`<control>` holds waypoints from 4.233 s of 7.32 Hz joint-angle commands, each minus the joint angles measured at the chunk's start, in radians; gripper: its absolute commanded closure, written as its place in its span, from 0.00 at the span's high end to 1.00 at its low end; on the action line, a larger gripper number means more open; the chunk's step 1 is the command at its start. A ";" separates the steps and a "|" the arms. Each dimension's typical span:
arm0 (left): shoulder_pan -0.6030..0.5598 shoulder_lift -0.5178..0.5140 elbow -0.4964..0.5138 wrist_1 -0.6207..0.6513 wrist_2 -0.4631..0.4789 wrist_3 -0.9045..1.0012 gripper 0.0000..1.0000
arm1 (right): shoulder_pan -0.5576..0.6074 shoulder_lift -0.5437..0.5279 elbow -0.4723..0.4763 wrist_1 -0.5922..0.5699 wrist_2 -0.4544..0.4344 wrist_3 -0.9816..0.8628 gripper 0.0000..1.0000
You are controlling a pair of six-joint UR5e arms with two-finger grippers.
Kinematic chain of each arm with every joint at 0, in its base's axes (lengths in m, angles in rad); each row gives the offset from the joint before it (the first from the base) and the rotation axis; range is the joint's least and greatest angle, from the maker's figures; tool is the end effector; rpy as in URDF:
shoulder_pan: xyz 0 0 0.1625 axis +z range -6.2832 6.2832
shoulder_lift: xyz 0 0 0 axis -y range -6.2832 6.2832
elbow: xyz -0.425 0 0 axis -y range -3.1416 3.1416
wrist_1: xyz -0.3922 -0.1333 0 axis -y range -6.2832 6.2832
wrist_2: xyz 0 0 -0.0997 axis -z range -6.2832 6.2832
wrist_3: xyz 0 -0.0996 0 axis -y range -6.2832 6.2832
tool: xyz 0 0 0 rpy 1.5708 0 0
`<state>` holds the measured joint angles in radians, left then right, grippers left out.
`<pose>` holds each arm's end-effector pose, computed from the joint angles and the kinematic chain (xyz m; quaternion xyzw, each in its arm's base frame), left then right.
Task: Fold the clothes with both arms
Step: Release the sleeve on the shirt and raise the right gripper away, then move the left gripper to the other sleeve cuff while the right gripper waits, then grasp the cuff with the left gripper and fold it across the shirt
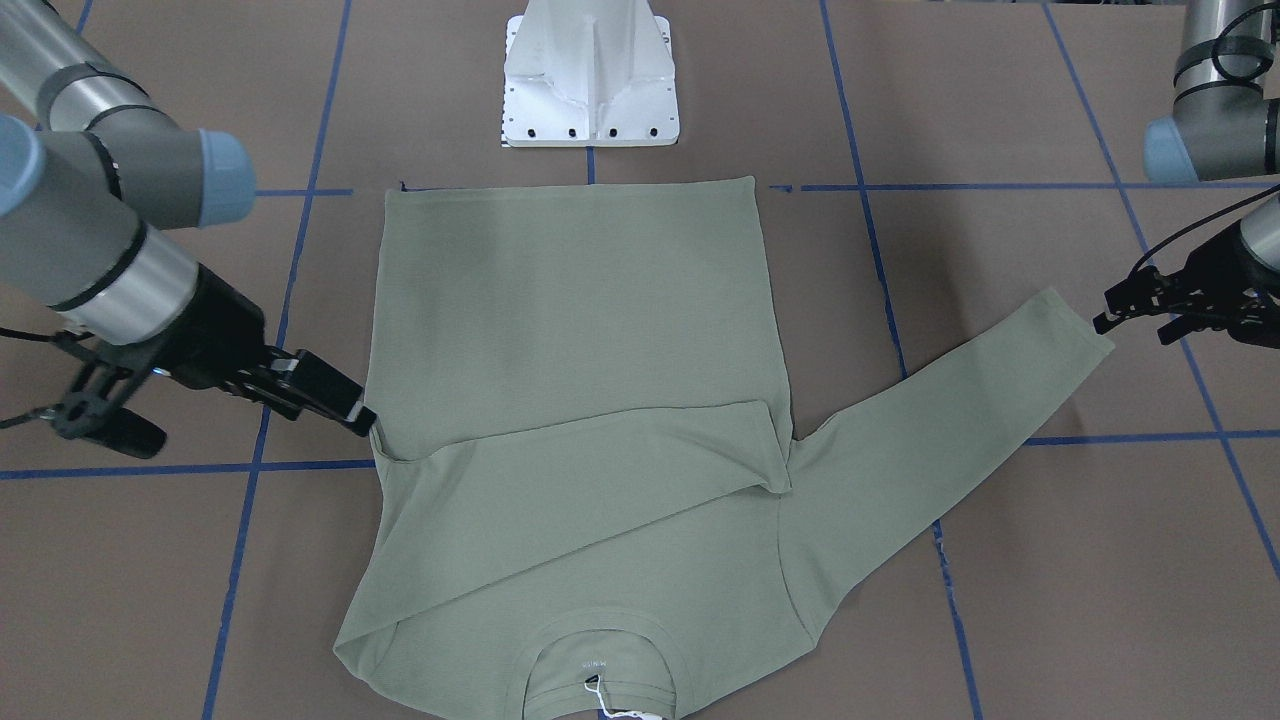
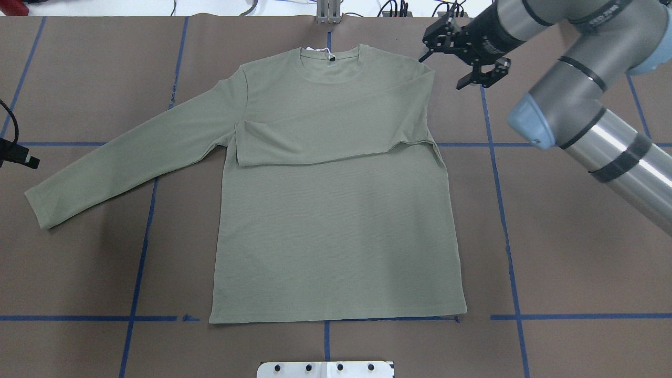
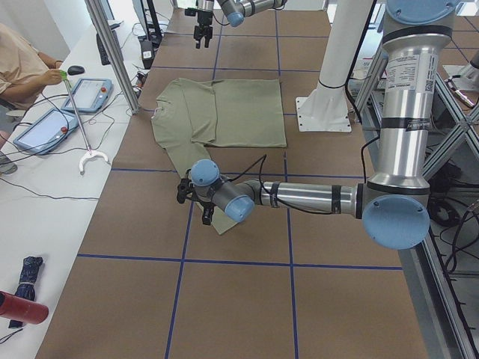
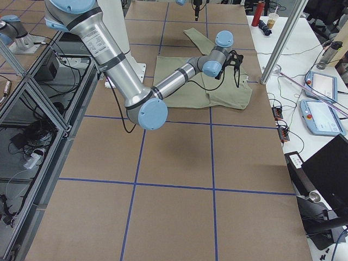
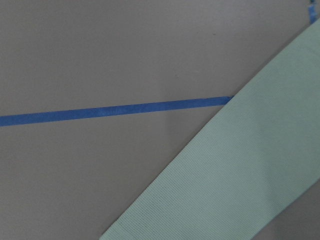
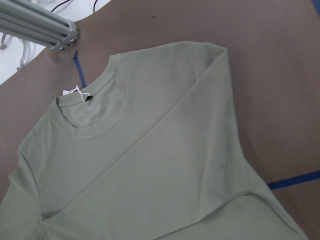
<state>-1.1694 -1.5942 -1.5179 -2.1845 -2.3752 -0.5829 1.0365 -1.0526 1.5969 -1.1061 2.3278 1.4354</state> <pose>0.1478 -0.5057 0.6016 0.0564 0.4556 0.0324 0.8878 -0.2805 -0.6014 0.2828 -0.0211 -0.5531 0.1934 0.8101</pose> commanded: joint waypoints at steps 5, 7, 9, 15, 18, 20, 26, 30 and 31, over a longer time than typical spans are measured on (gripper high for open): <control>0.039 -0.004 0.128 -0.020 0.030 -0.012 0.86 | 0.034 -0.070 0.041 0.002 0.002 -0.027 0.99; 0.047 -0.007 0.151 -0.020 0.030 -0.014 0.81 | 0.036 -0.078 0.050 0.002 -0.001 -0.027 0.99; 0.048 -0.007 0.150 -0.012 0.019 -0.018 0.77 | 0.033 -0.086 0.060 0.002 -0.005 -0.027 0.99; 0.050 -0.009 0.169 -0.017 -0.013 -0.014 0.71 | 0.031 -0.089 0.060 0.002 -0.005 -0.027 0.99; 0.056 -0.009 0.170 -0.015 -0.010 -0.018 0.65 | 0.030 -0.092 0.060 0.002 -0.005 -0.027 0.99; 0.077 -0.009 0.170 -0.015 -0.009 -0.018 0.61 | 0.030 -0.093 0.060 0.002 -0.005 -0.027 0.99; 0.077 -0.012 0.049 -0.005 -0.030 -0.020 0.00 | 0.030 -0.109 0.061 0.002 -0.005 -0.027 0.99; 0.100 -0.207 -0.166 -0.004 -0.102 -0.407 0.00 | 0.080 -0.205 0.067 0.005 0.010 -0.198 0.99; 0.173 -0.290 -0.192 -0.003 -0.092 -0.565 0.00 | 0.098 -0.236 0.061 0.005 0.010 -0.267 0.99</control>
<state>-1.0569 -1.7760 -1.6748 -2.1887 -2.4732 -0.9429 1.1158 -1.2455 1.6635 -1.1020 2.3362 1.2609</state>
